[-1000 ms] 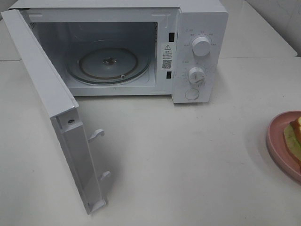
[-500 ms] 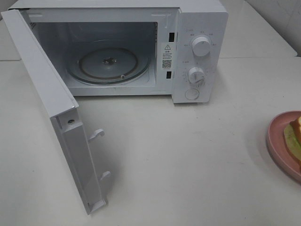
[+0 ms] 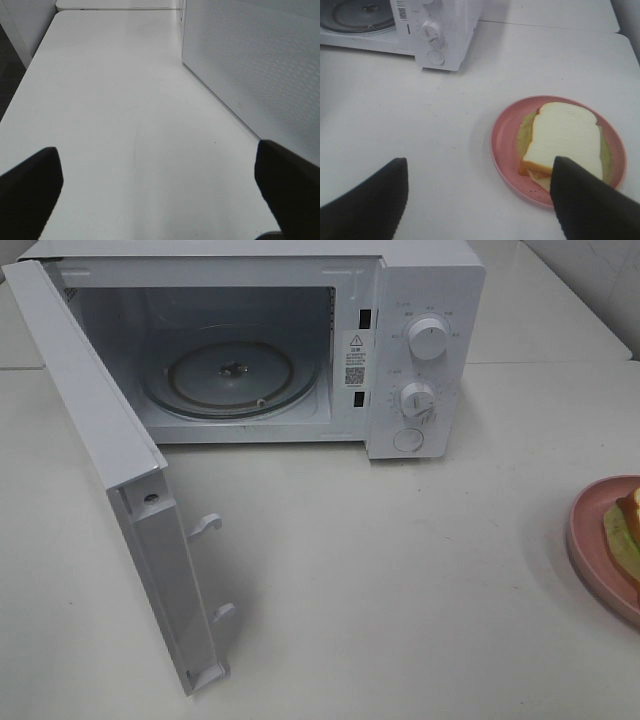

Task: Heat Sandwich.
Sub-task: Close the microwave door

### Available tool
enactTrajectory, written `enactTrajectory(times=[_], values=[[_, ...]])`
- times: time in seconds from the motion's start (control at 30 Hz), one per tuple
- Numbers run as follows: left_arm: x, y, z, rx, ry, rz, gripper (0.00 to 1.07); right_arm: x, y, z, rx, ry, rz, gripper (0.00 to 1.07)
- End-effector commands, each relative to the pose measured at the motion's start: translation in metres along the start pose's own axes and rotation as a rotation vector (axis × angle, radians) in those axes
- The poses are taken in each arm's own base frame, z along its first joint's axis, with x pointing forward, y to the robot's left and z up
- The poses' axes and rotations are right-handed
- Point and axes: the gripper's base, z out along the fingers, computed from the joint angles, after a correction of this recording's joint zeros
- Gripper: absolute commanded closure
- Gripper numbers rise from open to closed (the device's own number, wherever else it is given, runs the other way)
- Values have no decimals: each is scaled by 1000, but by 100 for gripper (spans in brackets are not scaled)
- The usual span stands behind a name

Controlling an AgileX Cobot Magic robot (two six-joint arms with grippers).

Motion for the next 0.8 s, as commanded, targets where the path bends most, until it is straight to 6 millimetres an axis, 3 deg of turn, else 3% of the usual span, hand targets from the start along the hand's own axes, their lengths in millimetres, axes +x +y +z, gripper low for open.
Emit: enactTrajectory(times=[0.03,0.8], values=[[0,-1,-1,5,-20,-4,7,2,1,-3,44,-34,16,32],[0,-1,-1,5,-19,-4,7,2,1,-3,59,-34,27,32]])
